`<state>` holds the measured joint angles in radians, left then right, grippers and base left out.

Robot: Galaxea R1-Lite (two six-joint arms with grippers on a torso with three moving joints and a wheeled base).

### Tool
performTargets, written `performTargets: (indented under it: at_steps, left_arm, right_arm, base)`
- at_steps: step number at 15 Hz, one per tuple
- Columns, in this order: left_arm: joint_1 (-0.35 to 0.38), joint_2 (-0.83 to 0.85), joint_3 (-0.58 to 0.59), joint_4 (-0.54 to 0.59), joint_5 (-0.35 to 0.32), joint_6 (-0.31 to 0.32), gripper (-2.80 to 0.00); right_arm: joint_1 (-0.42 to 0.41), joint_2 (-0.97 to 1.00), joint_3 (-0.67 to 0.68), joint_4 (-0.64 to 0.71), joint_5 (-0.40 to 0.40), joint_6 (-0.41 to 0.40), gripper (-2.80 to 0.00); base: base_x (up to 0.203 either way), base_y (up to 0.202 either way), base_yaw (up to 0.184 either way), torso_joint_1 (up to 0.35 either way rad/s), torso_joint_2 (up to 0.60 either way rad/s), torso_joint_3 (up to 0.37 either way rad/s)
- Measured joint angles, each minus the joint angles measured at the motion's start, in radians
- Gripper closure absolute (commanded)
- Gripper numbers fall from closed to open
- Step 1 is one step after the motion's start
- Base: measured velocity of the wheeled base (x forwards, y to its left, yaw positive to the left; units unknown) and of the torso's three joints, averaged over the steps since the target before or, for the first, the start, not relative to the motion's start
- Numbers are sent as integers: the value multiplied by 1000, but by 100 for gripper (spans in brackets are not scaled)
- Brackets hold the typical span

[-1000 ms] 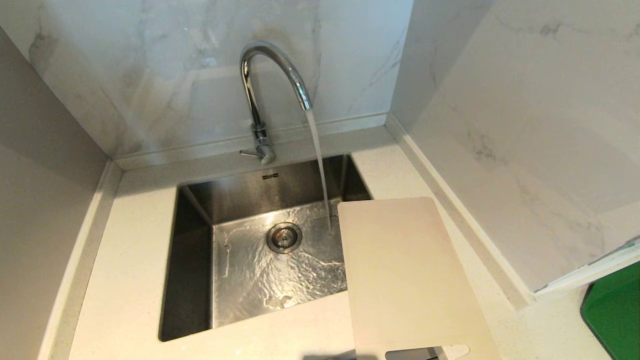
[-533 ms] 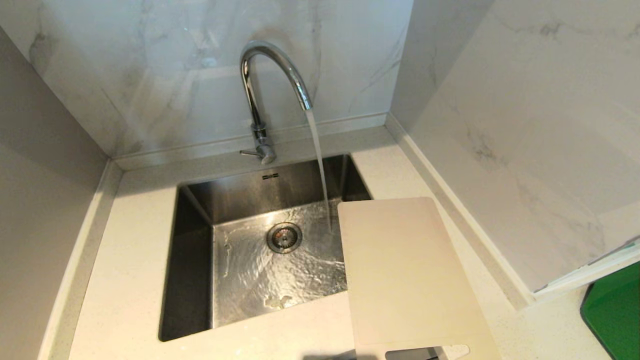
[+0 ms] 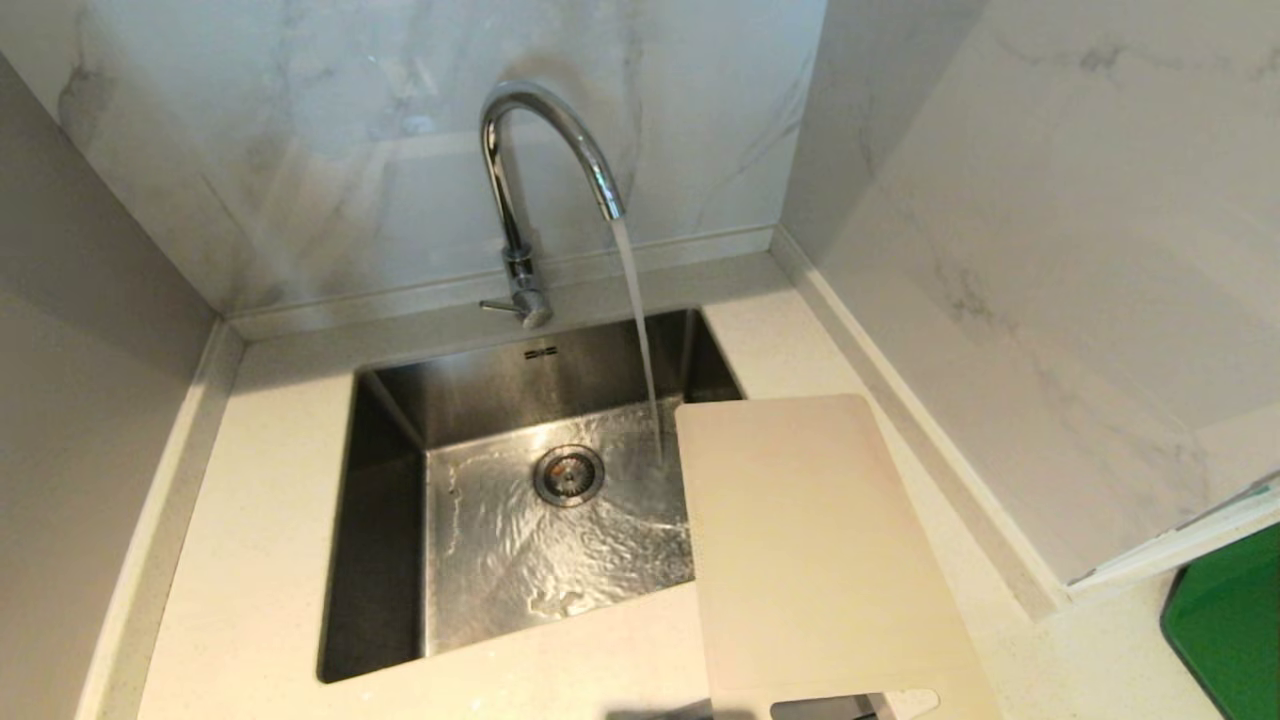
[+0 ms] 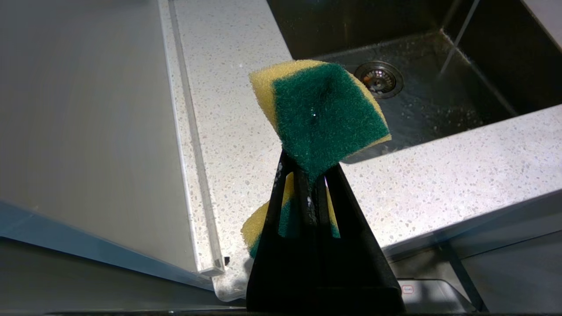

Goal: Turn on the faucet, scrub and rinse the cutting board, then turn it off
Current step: Pick up the cutting board

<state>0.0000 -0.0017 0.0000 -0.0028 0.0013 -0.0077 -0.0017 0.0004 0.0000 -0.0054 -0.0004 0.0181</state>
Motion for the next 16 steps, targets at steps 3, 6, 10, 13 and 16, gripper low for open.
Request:
performTargets:
  at_steps: [3,6,10,13,16]
  left_arm:
    - [0,0,0,0,0,0,0]
    - [0,0,0,0,0,0,0]
    - [0,0,0,0,0,0,0]
    - [0,0,0,0,0,0,0]
    - [0,0,0,0,0,0,0]
  right_arm:
    - [1,1,0,1,-1,-10,0]
    - [2,3,-1,3,0,-28,0]
    - [2,11,-4,5,4,-41,0]
    - [2,3,-5,13,2,-17,0]
    - [2,0,-4,11,0,-3,0]
  base:
    - [0,0,0,0,0,0]
    - [0,0,0,0,0,0]
    - [0,0,0,0,0,0]
    - [0,0,0,0,0,0]
    - [0,0,0,0,0,0]
